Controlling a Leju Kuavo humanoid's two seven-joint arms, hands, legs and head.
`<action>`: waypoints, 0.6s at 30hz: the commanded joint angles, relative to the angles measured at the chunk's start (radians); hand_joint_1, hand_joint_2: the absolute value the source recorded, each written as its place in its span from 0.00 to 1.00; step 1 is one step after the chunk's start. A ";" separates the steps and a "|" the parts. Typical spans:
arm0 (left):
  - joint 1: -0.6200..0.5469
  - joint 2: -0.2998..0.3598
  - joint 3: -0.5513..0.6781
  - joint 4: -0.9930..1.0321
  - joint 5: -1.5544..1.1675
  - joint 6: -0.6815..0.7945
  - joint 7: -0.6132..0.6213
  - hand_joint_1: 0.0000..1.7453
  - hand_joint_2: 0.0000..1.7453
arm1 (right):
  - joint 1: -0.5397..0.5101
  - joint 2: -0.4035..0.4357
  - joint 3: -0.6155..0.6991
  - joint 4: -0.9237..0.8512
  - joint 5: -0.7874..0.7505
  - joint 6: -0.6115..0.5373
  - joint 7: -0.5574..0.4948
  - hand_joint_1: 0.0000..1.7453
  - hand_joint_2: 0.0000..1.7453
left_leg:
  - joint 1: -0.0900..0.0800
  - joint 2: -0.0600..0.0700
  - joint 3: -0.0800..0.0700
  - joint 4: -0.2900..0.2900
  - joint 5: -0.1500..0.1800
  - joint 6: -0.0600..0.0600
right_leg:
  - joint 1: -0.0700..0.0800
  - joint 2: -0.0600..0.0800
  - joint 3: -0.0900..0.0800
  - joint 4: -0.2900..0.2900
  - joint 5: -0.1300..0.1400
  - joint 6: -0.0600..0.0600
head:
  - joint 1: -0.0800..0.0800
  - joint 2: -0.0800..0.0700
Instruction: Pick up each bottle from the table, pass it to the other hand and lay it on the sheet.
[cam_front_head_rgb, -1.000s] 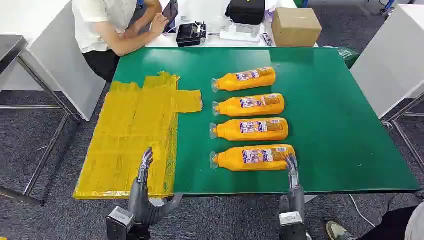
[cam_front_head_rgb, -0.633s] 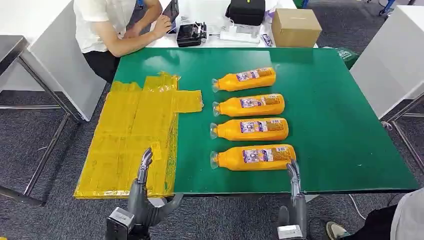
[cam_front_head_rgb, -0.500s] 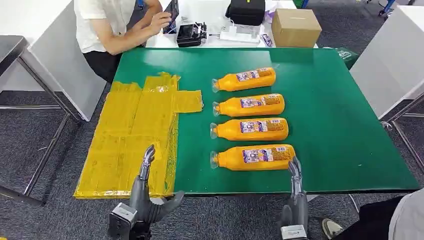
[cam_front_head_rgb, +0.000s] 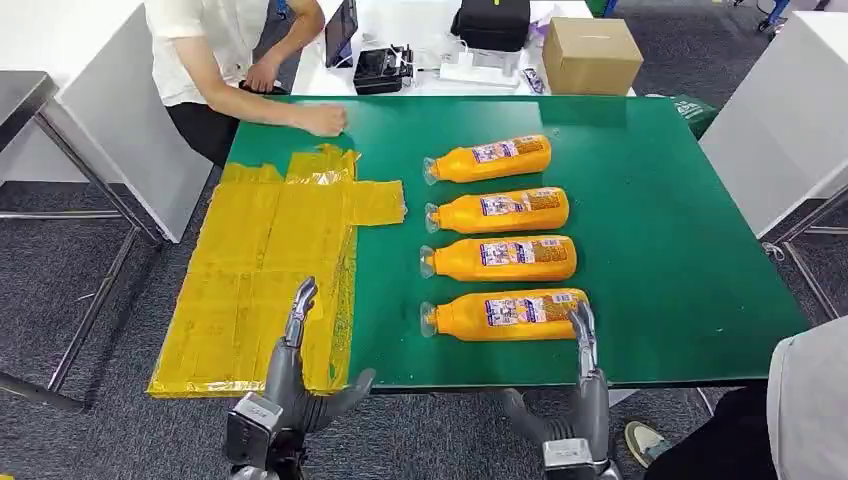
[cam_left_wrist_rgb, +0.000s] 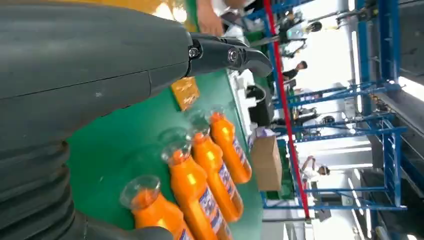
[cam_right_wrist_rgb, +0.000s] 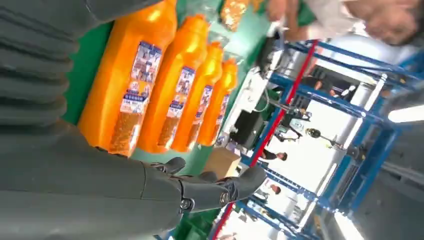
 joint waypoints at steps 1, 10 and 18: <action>-0.068 -0.002 -0.038 0.131 -0.018 -0.007 0.000 0.00 1.00 | -0.129 -0.093 0.053 0.214 0.064 -0.009 0.034 0.00 1.00 | 0.000 0.001 0.004 -0.003 0.001 0.000 | 0.000 -0.001 0.004 -0.003 0.001 -0.001 | 0.000 0.000; -0.089 -0.014 -0.031 0.162 -0.005 -0.021 0.013 0.00 1.00 | -0.199 -0.125 0.051 0.308 0.146 -0.033 0.087 0.00 1.00 | 0.000 0.001 0.004 -0.002 0.001 0.000 | 0.000 -0.001 0.004 -0.003 0.001 0.000 | 0.000 0.000; -0.116 -0.020 -0.042 0.194 0.007 -0.060 0.022 0.00 1.00 | -0.263 -0.180 0.075 0.378 0.264 -0.060 0.121 0.00 1.00 | 0.000 0.001 0.004 -0.002 0.001 0.000 | 0.000 0.000 0.005 -0.003 0.001 -0.001 | 0.000 0.000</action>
